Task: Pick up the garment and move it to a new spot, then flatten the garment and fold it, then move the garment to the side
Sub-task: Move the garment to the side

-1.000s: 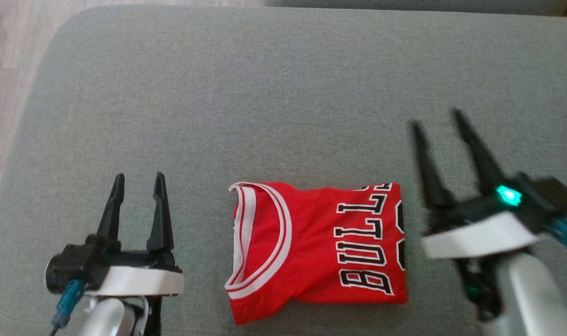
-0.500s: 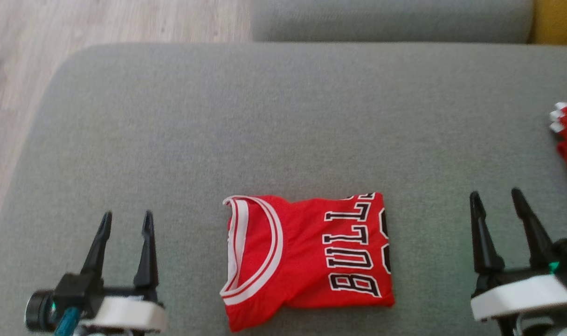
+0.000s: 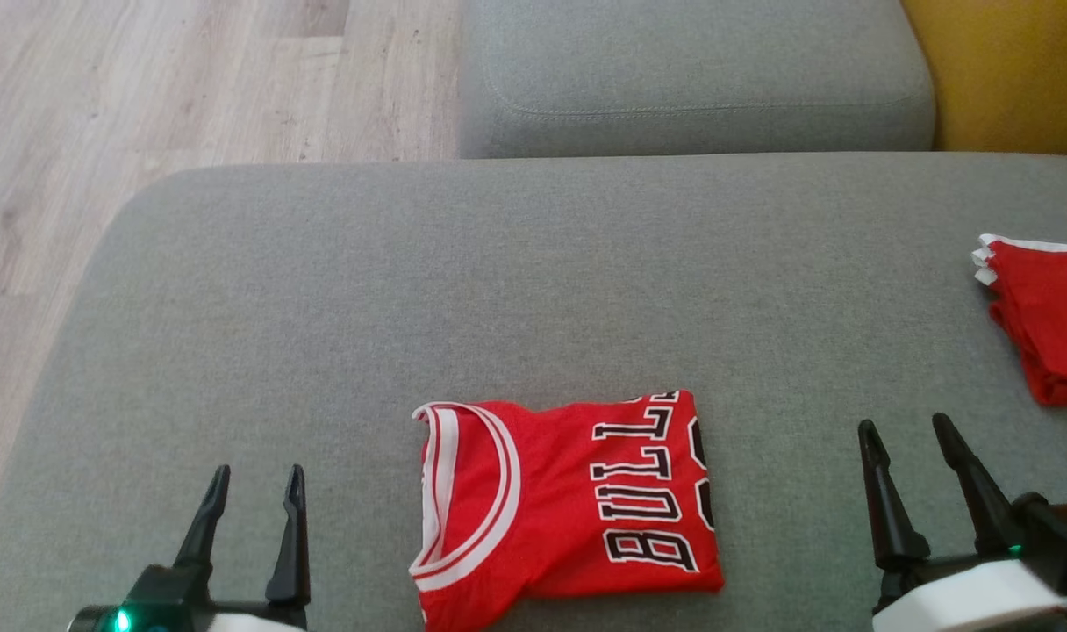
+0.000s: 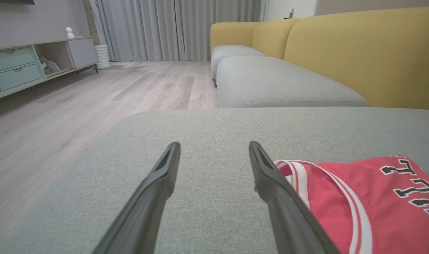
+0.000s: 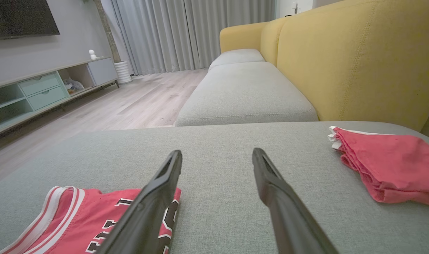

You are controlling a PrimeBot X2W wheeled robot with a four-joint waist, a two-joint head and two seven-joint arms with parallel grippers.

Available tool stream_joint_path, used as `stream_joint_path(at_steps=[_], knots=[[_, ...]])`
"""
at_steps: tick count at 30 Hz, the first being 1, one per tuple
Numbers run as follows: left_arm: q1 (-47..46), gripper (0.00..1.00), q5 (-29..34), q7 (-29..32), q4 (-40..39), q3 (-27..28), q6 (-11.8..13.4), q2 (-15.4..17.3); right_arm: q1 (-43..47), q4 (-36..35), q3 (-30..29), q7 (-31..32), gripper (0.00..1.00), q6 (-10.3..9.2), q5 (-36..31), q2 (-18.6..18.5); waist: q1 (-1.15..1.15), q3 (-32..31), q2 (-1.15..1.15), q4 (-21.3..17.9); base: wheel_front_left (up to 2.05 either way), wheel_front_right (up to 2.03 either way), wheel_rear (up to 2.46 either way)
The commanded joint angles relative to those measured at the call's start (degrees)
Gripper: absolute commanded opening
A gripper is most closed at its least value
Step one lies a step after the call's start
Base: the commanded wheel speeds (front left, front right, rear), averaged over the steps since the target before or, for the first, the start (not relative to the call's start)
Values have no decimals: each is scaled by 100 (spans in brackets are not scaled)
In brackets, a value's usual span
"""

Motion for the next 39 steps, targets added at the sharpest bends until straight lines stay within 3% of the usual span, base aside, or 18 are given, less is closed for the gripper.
stream_joint_path(at_steps=[1, 26, 31, 39], knots=[[-210, 100, 30, -8, -157, 214, 53, 115, -119, -251, 112, 13, 100, -3, 33, -51, 1, -20, 0, -4, 0, 0, 0], [-408, 100, -28, -52, -116, 183, 71, 123, -116, -187, 100, 177, 100, -3, 225, -48, 1, -1, 0, 72, 0, 0, 0], [-683, 100, 21, -93, -195, 117, 0, 92, -266, 259, 215, 349, 100, -3, 306, -48, 1, 244, 0, 284, 0, 0, 0], [-1413, 100, 66, -286, -57, -1, -267, -77, -870, 1582, 666, 388, 100, -3, 668, -48, 1, 851, 0, 761, 0, 0, 0]])
